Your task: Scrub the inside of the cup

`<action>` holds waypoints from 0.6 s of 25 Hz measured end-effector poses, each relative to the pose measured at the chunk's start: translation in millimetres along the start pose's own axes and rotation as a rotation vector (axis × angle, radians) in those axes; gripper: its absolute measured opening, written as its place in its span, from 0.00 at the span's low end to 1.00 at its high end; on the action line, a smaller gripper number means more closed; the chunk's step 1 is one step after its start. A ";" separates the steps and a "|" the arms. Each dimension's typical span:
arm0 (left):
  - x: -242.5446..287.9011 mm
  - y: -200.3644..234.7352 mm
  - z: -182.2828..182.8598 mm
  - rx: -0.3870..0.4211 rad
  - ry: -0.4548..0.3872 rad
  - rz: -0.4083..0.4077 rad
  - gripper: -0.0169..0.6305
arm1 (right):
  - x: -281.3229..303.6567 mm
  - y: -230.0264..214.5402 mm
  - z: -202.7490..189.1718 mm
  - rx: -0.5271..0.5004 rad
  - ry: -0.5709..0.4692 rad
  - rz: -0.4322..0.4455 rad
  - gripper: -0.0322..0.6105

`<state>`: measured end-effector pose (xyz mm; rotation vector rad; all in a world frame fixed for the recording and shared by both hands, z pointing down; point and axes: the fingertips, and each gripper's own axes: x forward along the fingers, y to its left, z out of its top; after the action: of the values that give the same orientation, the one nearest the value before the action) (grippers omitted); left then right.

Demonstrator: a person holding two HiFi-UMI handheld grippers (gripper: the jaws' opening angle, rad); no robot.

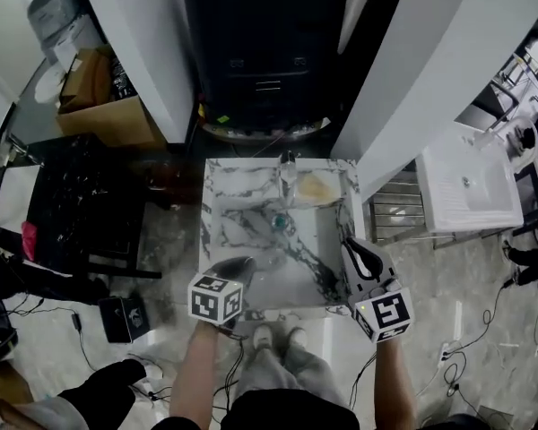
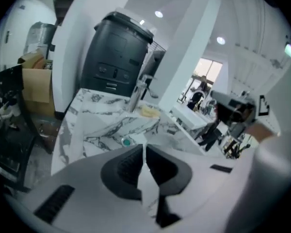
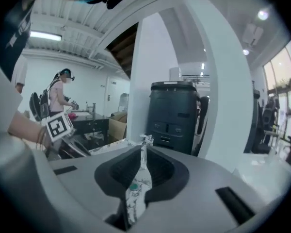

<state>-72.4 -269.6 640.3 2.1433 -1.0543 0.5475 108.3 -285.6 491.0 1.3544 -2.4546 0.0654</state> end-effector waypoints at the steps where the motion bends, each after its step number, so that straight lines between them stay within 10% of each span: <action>1: -12.0 -0.9 7.1 -0.021 -0.047 -0.010 0.07 | 14.0 -4.5 0.7 -0.063 0.034 0.030 0.13; 3: -34.5 -3.1 17.8 -0.050 -0.124 -0.033 0.07 | 44.7 -8.4 -2.5 -0.194 0.117 0.114 0.28; 8: -79.8 -9.0 31.2 -0.092 -0.251 -0.065 0.07 | 124.2 -22.7 -37.5 -0.503 0.348 0.302 0.28; 15: -114.4 -15.0 35.9 -0.207 -0.396 -0.116 0.07 | 199.8 -55.7 -114.6 -0.623 0.738 0.393 0.31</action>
<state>-124.5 -229.1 539.0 2.1557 -1.1282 -0.0458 87.3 -455.8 654.7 0.4493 -1.8304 -0.0875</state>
